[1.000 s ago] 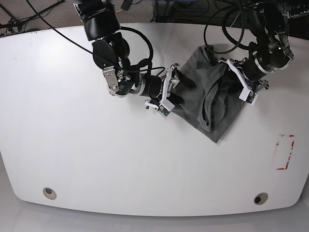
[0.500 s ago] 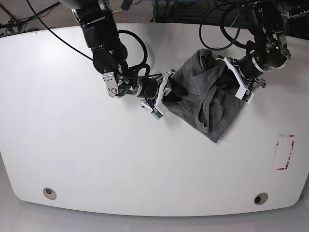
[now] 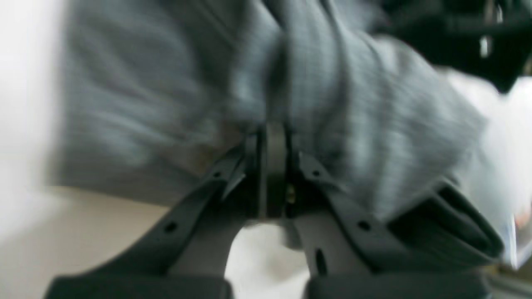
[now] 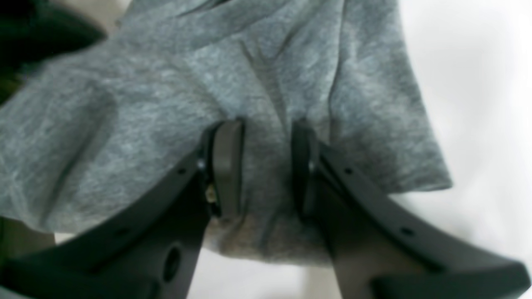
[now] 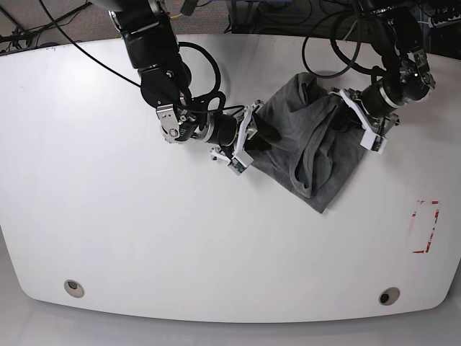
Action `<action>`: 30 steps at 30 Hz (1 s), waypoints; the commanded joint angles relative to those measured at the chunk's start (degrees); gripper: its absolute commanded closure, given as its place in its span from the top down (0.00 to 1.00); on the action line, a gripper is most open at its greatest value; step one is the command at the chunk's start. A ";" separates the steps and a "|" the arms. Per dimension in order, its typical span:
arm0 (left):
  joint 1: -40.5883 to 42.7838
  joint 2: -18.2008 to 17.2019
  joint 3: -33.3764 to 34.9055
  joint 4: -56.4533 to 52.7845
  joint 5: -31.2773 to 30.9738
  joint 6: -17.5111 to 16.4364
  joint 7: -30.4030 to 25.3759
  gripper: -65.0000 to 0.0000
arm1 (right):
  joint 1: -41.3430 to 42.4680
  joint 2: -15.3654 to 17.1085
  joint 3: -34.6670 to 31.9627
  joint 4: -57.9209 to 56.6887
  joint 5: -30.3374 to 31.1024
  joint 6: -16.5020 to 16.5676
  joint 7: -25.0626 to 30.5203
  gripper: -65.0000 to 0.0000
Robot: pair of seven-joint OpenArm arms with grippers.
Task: Fold the T-shirt properly
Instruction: 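Grasp the bundle edges with both grippers, pinching the fabric, then hold the bundle with both grippers and tuck the fabric inward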
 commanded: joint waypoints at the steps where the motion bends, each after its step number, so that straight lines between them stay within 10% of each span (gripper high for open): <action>1: -0.74 -0.48 -0.65 1.13 -1.02 0.10 -0.78 0.00 | 0.34 0.11 0.03 0.48 -1.54 -0.14 -1.45 0.28; 13: -6.10 -4.70 -2.33 -0.10 -1.90 -0.34 3.17 0.00 | -0.27 0.29 0.03 5.32 -0.84 -0.14 -3.56 0.29; 22: -3.38 -7.77 -2.76 0.51 -14.03 -0.34 10.29 0.50 | -0.71 -0.15 0.12 9.27 -0.84 -0.14 -6.90 0.49; 30: 0.58 -8.83 -2.41 -0.02 -25.55 -0.07 10.29 0.56 | -1.06 -0.77 0.12 9.18 -0.84 -0.14 -6.90 0.54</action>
